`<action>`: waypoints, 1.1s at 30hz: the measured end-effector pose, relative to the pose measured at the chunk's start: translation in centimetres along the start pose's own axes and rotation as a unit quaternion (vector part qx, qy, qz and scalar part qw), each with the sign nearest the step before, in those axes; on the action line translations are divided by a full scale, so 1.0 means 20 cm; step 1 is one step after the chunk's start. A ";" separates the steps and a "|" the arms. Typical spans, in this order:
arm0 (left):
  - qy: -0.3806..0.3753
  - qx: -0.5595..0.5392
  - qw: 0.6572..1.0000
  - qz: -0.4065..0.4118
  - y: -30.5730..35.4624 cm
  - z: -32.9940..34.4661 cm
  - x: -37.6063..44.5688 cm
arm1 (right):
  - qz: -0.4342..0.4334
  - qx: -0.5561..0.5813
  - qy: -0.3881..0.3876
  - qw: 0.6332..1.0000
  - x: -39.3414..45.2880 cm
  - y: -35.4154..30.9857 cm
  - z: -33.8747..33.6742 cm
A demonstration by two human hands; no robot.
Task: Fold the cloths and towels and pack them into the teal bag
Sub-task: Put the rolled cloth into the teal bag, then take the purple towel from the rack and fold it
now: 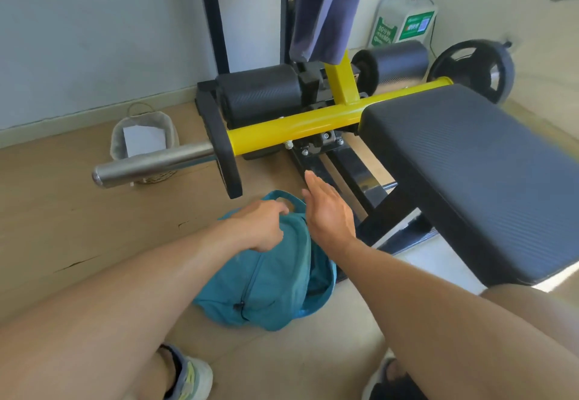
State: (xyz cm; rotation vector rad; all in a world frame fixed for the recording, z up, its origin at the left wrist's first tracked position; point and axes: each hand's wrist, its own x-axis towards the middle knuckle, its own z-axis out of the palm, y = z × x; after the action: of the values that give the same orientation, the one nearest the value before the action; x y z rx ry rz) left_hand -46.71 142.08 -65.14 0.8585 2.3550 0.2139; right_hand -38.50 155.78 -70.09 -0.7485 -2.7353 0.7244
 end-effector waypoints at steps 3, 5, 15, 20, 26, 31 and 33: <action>0.134 -0.081 0.987 0.020 0.05 -0.12 -0.03 | -0.032 0.027 0.031 0.999 0.08 -0.07 -0.12; 0.203 -0.129 0.970 0.031 0.07 -0.17 -0.05 | -0.036 0.047 0.049 0.997 0.11 -0.10 -0.18; 0.350 -0.286 0.883 0.126 0.09 -0.41 -0.10 | -0.061 0.307 0.246 0.917 0.29 -0.49 -0.63; 0.361 -0.300 0.869 0.156 0.10 -0.47 -0.10 | 0.017 0.379 0.253 0.890 0.43 -0.64 -0.82; 0.385 -0.336 0.843 0.168 0.10 -0.51 -0.11 | 0.041 0.347 0.198 0.916 0.55 -0.71 -0.95; 0.431 -0.394 0.794 0.171 0.12 -0.53 -0.12 | -0.054 0.195 0.143 0.969 0.41 -0.61 -0.84; 0.427 -0.405 0.788 0.180 0.13 -0.53 -0.14 | -0.079 0.163 0.105 0.978 0.33 -0.56 -0.80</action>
State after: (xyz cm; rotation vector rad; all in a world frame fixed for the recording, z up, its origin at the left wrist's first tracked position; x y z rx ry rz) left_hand -50.08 142.92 -54.51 0.8174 2.3643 1.9694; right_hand -43.49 157.32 -50.15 -0.4961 -2.3729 0.9652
